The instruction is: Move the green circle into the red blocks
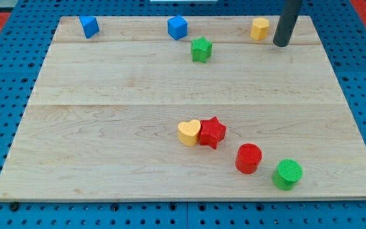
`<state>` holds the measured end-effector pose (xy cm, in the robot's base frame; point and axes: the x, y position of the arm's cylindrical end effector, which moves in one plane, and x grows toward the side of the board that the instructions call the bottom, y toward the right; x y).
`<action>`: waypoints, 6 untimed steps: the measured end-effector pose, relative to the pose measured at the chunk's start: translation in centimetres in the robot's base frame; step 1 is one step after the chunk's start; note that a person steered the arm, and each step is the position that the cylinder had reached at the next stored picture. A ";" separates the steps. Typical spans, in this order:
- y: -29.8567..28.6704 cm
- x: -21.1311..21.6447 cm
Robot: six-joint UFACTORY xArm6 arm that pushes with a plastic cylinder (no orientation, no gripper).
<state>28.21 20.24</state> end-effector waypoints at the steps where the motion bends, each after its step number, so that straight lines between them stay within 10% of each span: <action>1: 0.0 -0.3; 6: 0.1 0.0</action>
<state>28.18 20.32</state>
